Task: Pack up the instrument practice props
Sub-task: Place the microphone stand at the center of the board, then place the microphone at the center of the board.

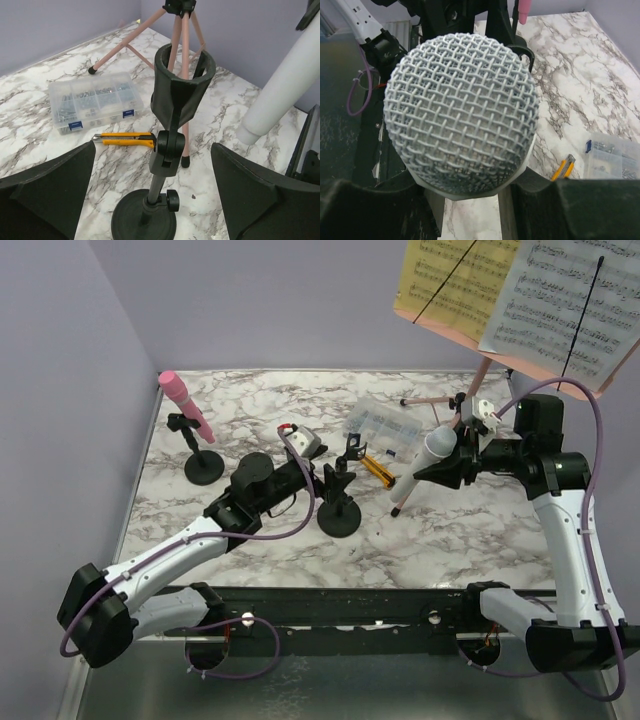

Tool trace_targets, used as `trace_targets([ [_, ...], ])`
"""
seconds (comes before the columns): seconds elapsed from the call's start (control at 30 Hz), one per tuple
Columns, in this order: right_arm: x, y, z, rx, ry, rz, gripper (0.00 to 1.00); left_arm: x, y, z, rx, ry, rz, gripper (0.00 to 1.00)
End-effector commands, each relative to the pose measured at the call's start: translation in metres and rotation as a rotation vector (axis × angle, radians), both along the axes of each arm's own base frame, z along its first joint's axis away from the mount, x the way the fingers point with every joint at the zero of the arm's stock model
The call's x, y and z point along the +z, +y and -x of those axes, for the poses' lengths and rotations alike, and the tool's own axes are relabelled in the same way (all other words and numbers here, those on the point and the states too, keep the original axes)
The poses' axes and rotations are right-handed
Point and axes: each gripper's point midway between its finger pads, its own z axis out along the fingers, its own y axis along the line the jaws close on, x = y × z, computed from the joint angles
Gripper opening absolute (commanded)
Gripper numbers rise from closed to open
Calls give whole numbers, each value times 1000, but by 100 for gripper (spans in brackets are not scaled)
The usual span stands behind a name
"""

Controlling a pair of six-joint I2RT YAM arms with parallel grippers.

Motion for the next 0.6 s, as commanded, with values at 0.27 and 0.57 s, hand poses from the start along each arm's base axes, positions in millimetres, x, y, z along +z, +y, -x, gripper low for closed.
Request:
trace_targets([
  [0.27, -21, 4, 20, 66, 94, -59, 0, 44, 8, 65, -182, 192, 163, 99],
  [0.57, -47, 8, 30, 120, 186, -118, 0, 42, -1, 115, -382, 376, 230, 99],
])
